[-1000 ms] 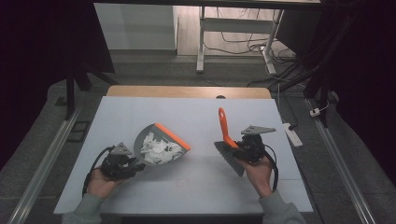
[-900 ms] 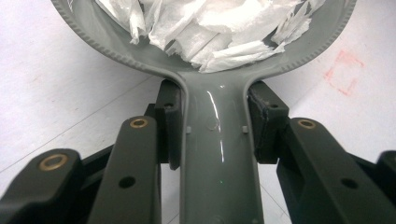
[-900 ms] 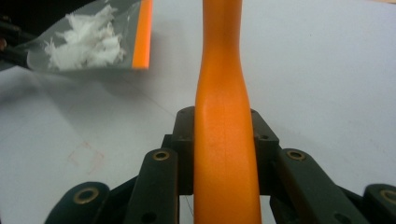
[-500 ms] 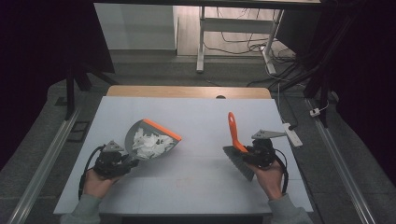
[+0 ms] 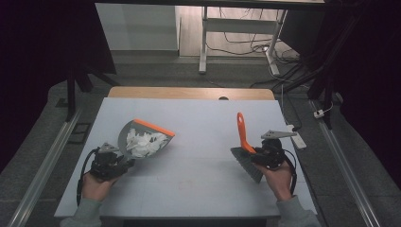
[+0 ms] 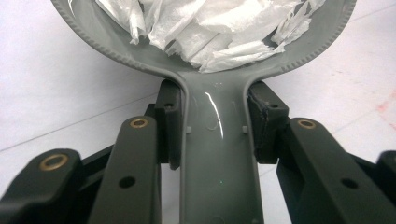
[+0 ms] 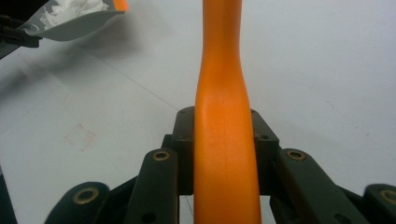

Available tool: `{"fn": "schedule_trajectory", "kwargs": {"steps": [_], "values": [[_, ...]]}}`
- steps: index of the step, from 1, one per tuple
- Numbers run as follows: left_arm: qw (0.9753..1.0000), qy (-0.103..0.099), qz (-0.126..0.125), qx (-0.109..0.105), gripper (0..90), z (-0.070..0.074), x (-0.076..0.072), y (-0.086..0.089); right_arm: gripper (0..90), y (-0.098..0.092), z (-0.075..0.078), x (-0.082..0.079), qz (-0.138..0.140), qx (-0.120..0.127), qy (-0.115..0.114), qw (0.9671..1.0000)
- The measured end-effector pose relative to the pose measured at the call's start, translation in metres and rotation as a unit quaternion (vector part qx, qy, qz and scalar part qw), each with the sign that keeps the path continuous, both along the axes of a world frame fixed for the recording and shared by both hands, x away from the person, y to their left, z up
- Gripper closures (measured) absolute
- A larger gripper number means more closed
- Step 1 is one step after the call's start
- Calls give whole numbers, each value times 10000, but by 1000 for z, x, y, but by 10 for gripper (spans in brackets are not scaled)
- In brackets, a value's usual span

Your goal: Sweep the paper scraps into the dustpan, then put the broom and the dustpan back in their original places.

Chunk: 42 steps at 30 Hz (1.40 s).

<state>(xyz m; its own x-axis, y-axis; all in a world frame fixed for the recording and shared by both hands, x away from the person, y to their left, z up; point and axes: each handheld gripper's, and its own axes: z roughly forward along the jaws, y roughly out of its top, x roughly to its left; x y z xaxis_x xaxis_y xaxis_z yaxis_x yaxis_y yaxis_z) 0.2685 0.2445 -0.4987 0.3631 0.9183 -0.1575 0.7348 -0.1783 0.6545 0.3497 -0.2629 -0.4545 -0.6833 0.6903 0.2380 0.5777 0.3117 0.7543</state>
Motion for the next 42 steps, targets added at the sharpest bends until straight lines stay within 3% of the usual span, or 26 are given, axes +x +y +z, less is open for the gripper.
{"fn": "schedule_trajectory", "kwargs": {"steps": [10,15,22,42], "values": [[9995,52,303,41,619,-4,-3,2,702,-8,0,3,-1,58,188,9998],[9981,145,571,189,619,-8,0,-3,701,-7,0,5,73,111,346,9993],[9966,104,814,6,619,-8,1,-10,701,-6,-5,8,204,112,517,9984],[9934,184,1134,-10,618,-17,10,-14,701,4,-13,10,421,-61,802,9959]]}}
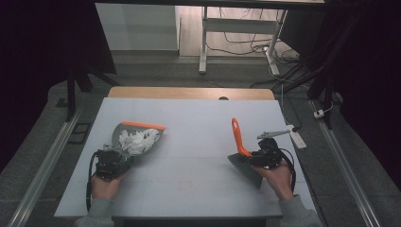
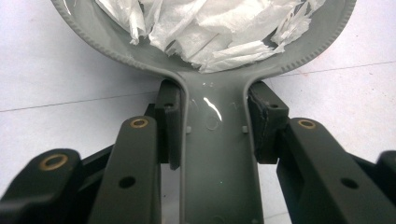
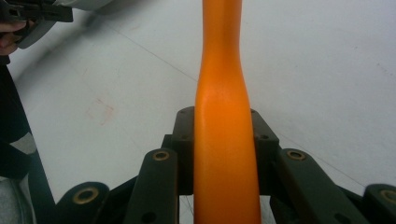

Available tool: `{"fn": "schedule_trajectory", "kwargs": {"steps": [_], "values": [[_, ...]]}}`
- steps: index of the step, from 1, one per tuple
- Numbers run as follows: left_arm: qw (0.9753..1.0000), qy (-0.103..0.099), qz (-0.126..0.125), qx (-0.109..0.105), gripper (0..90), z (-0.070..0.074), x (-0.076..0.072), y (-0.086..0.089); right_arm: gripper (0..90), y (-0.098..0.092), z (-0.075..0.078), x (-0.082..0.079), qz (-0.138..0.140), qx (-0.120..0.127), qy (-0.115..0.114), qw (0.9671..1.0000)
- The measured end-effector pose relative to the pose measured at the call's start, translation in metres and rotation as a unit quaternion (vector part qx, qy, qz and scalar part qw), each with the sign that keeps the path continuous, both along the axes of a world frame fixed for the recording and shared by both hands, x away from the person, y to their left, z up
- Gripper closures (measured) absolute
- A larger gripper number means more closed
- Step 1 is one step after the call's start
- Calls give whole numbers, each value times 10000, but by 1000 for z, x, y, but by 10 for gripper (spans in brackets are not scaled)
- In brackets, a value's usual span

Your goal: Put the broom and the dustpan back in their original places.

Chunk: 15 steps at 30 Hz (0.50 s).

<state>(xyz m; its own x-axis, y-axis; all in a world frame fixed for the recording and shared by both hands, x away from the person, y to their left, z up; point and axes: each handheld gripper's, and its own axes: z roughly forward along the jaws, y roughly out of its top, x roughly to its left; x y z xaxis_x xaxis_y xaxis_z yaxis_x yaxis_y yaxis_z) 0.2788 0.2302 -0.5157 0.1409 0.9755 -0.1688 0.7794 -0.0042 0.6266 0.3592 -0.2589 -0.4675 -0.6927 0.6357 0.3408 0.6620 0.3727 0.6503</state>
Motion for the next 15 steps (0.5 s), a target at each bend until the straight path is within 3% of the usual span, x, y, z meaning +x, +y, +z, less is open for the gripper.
{"fn": "schedule_trajectory", "kwargs": {"steps": [10,15], "values": [[9996,107,263,76,616,-8,9,-10,701,5,-5,0,96,-79,127,9998],[9995,129,253,122,616,-10,10,-11,701,6,-13,4,110,-176,288,9994]]}}
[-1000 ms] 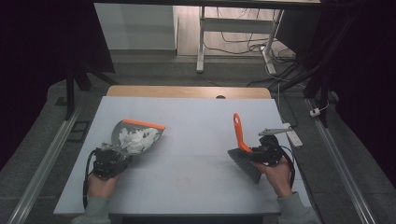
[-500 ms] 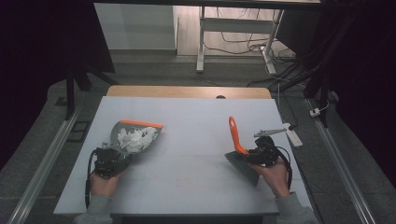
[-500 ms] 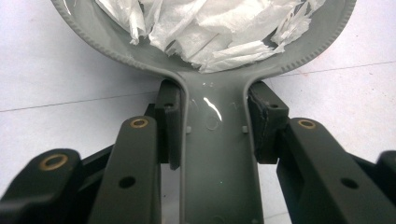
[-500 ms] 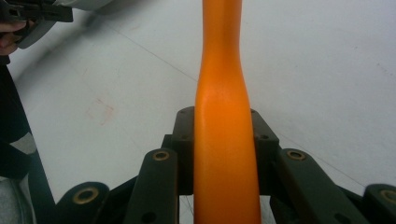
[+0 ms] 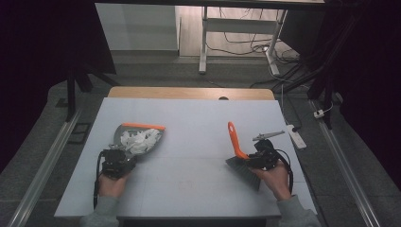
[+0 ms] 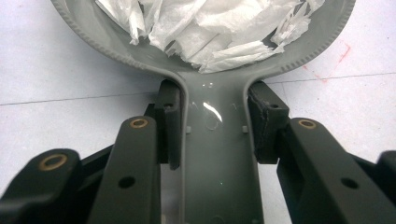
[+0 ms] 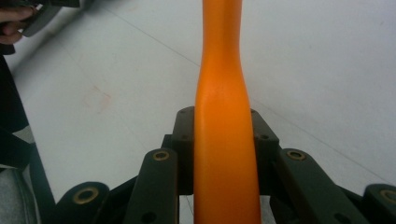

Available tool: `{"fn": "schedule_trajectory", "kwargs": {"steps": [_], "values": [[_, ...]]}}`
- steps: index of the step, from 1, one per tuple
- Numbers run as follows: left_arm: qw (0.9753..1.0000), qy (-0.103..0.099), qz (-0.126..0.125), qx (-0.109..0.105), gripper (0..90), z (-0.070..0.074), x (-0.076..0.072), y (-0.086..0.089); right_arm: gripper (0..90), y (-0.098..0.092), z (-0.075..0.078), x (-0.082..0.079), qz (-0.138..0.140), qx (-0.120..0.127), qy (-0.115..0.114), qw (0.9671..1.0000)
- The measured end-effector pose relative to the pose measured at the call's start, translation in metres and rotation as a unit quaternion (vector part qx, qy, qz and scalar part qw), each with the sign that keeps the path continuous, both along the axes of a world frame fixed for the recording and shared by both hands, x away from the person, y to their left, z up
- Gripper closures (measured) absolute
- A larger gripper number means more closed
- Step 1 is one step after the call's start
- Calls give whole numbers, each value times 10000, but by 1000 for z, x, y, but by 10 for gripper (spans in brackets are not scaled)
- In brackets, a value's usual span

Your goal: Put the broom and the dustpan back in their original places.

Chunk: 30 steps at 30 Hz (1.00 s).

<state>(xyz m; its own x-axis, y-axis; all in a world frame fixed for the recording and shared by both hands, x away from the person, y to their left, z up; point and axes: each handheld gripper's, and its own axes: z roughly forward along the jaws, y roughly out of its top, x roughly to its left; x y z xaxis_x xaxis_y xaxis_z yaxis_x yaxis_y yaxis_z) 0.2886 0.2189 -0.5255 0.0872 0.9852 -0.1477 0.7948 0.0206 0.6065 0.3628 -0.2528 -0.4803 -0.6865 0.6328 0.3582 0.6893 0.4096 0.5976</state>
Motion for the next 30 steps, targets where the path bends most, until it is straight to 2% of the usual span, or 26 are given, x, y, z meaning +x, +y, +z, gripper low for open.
{"fn": "schedule_trajectory", "kwargs": {"steps": [5,12,24,30], "values": [[10000,24,21,-3,615,-1,1,2,701,0,-8,5,-41,-99,112,9999],[10000,25,15,-29,615,-1,1,2,699,-7,-13,14,-215,-3,217,9995],[10000,-12,-23,-15,609,-1,1,1,688,-14,-18,21,-372,0,195,9991],[10000,28,-54,-32,601,-3,1,0,656,-15,-20,23,-440,-91,162,9989]]}}
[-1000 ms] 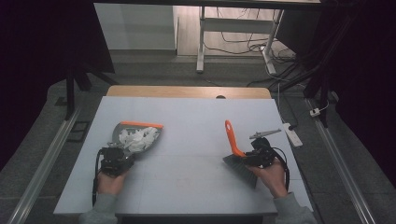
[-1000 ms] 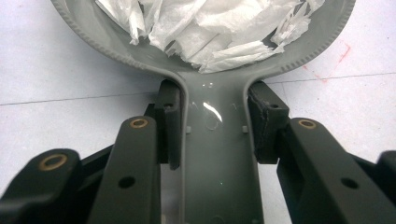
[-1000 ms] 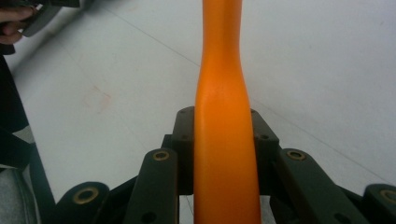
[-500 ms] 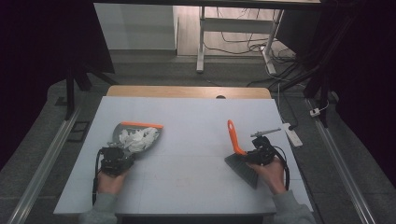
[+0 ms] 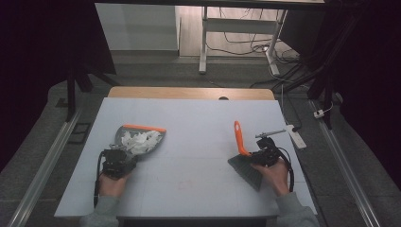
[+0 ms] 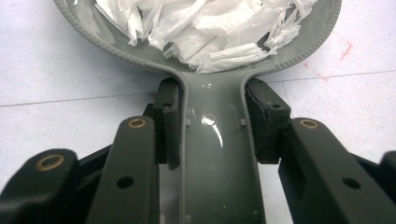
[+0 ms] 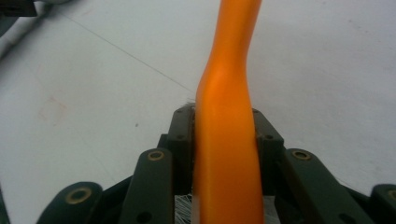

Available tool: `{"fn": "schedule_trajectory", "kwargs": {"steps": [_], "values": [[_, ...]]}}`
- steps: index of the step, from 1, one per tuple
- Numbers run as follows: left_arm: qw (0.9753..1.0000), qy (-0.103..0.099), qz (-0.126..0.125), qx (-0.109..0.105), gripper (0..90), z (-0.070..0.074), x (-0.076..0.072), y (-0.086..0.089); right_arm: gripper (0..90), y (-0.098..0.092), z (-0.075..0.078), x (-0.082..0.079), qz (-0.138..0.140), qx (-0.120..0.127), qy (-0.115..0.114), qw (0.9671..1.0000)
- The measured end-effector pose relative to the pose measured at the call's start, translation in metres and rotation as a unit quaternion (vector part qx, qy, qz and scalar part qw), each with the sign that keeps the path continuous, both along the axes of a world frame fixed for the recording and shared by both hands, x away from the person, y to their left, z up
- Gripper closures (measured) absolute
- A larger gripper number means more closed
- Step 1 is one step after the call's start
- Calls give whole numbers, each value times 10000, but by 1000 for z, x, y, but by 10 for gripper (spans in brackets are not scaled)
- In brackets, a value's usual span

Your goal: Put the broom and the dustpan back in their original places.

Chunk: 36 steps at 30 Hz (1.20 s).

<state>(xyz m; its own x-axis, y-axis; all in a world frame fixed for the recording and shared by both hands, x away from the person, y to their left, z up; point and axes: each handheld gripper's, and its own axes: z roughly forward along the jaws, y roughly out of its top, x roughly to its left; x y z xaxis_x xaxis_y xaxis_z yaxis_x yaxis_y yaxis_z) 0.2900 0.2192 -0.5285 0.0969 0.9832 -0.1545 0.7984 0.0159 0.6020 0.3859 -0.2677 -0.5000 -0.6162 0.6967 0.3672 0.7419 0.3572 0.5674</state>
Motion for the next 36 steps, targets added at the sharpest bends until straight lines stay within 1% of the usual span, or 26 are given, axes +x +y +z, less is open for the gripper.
{"fn": "schedule_trajectory", "kwargs": {"steps": [4,7,12,15,23,25,27,30,31,32,33,34,36], "values": [[10000,-19,-44,-3,538,1,0,1,628,1,0,0,-52,-145,-95,9998],[10000,-6,-79,-21,522,0,0,0,617,1,0,0,-72,-172,-111,9998],[9999,-3,-99,-22,484,0,0,0,563,1,-1,1,-140,-326,-172,9992],[10000,-9,-95,-10,443,0,0,1,539,0,-2,2,-171,-420,-216,9987],[9999,-20,-114,28,346,0,0,0,485,-1,-5,5,-285,-550,-240,9978],[9999,-41,-100,28,319,1,0,0,471,-1,-6,6,-314,-625,-231,9973],[9999,-51,-93,66,297,2,-1,1,472,-1,-7,7,-330,-618,-222,9973],[9999,-89,-57,61,271,2,-1,1,463,-1,-7,6,-328,-654,-255,9970],[9999,-102,-55,88,265,3,-2,1,457,0,-6,6,-346,-686,-270,9967],[9999,-116,-62,91,261,3,-2,1,449,0,-5,6,-394,-825,-364,9951],[9998,-138,-63,98,257,4,-3,1,441,0,-5,5,-409,-866,-415,9945],[9998,-164,-75,115,257,5,-3,1,442,0,-4,5,-425,-832,-426,9947],[9997,-188,-78,126,254,6,-4,1,431,-1,-3,5,-451,-888,-465,9939]]}}
